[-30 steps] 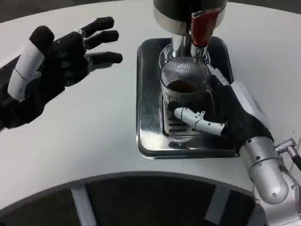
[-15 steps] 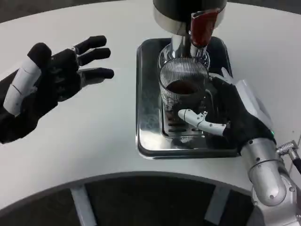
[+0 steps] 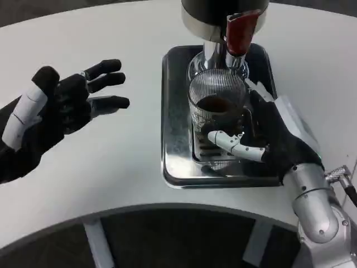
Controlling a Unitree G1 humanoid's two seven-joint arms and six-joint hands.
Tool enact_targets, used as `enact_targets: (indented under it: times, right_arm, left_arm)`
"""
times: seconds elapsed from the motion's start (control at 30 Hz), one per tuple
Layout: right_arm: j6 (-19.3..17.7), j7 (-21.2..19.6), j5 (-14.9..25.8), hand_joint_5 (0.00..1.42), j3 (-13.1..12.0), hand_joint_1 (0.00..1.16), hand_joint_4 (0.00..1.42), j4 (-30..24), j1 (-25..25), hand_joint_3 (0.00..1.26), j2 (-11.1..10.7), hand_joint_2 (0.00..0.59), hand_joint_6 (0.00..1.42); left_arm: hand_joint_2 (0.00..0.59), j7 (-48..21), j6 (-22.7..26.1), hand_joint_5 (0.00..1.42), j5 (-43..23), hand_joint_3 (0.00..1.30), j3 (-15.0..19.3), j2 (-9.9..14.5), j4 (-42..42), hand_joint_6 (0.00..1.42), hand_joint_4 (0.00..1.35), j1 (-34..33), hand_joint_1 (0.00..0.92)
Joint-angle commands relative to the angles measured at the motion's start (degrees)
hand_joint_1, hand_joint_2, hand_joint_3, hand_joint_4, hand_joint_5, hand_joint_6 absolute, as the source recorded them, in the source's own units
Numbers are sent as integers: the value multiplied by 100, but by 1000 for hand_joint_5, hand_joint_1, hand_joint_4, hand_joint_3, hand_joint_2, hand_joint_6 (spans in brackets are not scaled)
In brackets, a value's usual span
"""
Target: Grasp the cup under the faucet to collect the drink, then remove the cup.
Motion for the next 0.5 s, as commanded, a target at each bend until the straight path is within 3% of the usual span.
enact_targets:
  times: [0.03, 0.27, 0.5]
  right_arm:
    - [69, -152, -45, 33, 21, 629, 17, 92, -30, 227, 106, 211, 24]
    - [72, -460, -147, 183, 13, 675, 155, 152, -17, 358, 240, 220, 140]
    - [102, -676, -253, 400, -38, 730, 422, 160, 3, 514, 289, 236, 373]
  left_arm:
    - [108, 40, -48, 212, 51, 117, 74, 114, -21, 105, 85, 151, 0]
    - [110, 60, -53, 212, 82, 117, 59, 103, 14, 105, 92, 221, 0]
    - [113, 95, -91, 212, 136, 118, 15, 71, 106, 105, 93, 258, 0]
